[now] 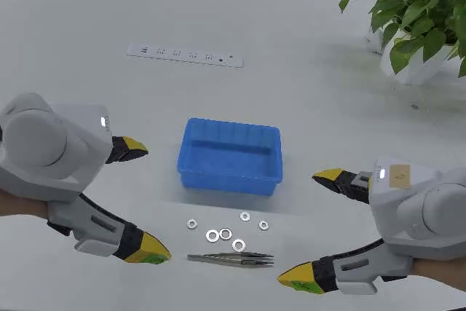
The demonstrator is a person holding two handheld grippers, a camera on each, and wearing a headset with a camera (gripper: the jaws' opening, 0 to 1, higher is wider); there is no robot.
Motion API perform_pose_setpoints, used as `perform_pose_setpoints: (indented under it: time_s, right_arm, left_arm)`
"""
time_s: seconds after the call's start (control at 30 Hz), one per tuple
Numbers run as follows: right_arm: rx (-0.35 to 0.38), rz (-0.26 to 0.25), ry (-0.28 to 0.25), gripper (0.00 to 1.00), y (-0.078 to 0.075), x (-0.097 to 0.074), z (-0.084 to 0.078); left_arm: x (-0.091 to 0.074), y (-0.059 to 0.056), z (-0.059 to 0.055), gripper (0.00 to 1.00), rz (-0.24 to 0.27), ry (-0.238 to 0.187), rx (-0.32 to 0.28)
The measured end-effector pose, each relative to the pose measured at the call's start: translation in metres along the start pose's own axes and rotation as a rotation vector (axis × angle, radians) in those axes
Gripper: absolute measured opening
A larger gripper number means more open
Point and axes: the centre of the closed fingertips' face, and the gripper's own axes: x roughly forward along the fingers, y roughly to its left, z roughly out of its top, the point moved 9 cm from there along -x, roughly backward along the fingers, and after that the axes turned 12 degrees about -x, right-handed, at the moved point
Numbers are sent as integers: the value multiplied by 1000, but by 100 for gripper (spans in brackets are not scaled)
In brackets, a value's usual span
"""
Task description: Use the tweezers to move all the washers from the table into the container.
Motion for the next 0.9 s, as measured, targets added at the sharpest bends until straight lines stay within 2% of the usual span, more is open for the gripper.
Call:
perform_pose_setpoints:
  time_s: [0.27,0.53,0.77,0.9]
  right_arm:
    - [-6,6,-1,92,1,1,0]
    - [1,3,-13,92,1,-1,2]
    - [7,2,3,92,1,-2,-3]
    - [1,11,-2,87,3,-2,-3]
  left_arm:
    - [-4,-5,2,94,11,-27,-5]
    - [-6,-6,1,94,17,-12,4]
    - [-3,-7,-1,93,6,5,7]
    - [0,-5,-2,92,-1,9,6]
